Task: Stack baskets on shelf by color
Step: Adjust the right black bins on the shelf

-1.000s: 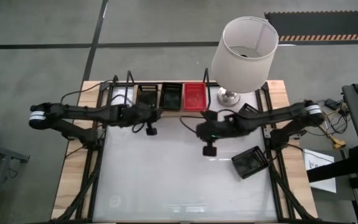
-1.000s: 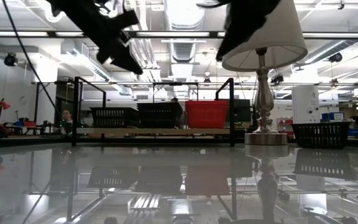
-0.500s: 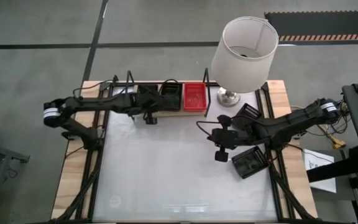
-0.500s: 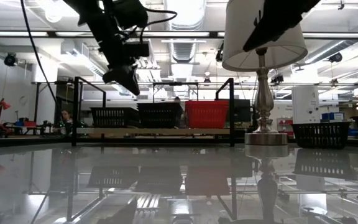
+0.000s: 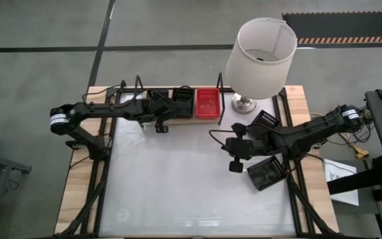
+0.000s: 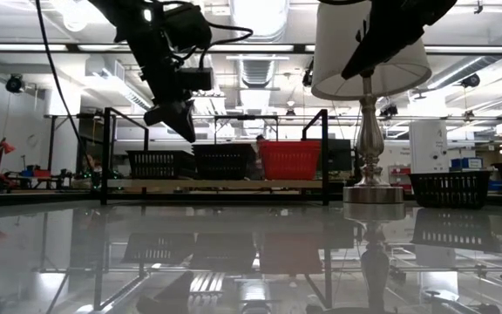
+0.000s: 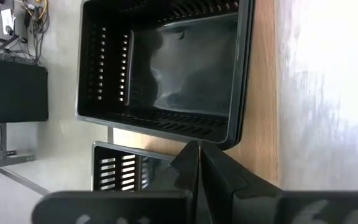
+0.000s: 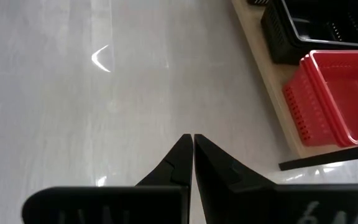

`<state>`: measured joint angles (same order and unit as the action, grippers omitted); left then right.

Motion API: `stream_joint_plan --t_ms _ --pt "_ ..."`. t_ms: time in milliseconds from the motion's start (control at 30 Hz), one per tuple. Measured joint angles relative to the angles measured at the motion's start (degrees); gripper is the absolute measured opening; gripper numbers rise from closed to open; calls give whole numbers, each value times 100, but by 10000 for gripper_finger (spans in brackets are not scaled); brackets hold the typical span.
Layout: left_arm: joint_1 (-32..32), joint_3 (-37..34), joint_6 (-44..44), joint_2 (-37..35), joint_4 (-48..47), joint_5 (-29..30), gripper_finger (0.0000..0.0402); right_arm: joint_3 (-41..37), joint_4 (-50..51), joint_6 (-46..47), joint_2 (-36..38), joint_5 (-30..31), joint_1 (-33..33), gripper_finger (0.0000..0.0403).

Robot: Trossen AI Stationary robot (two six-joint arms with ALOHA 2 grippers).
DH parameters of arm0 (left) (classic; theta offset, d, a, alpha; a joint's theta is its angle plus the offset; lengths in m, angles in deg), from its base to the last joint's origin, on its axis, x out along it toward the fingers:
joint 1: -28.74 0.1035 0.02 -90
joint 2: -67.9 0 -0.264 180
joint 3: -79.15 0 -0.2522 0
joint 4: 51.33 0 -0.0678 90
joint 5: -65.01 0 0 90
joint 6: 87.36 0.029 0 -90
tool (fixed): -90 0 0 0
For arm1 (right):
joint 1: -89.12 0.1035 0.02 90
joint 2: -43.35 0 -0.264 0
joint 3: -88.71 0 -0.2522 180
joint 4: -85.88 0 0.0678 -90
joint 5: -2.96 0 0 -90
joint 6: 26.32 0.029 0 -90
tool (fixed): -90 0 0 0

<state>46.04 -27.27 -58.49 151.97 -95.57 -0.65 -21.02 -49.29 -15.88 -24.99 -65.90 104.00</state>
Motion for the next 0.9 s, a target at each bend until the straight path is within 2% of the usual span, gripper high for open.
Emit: stream_joint_plan --t_ms 367,667,800,900 --pt "7 -18 -139 16 2 -3 0 -4 0 4 0 0 0 9" --pt "-4 11 -153 17 -13 -239 0 -4 0 2 0 2 0 9" --pt "-11 59 -134 -132 -188 283 0 -4 -2 4 0 1 0 9" --pt "8 61 -127 -249 -156 373 0 -4 -5 4 0 2 0 9"
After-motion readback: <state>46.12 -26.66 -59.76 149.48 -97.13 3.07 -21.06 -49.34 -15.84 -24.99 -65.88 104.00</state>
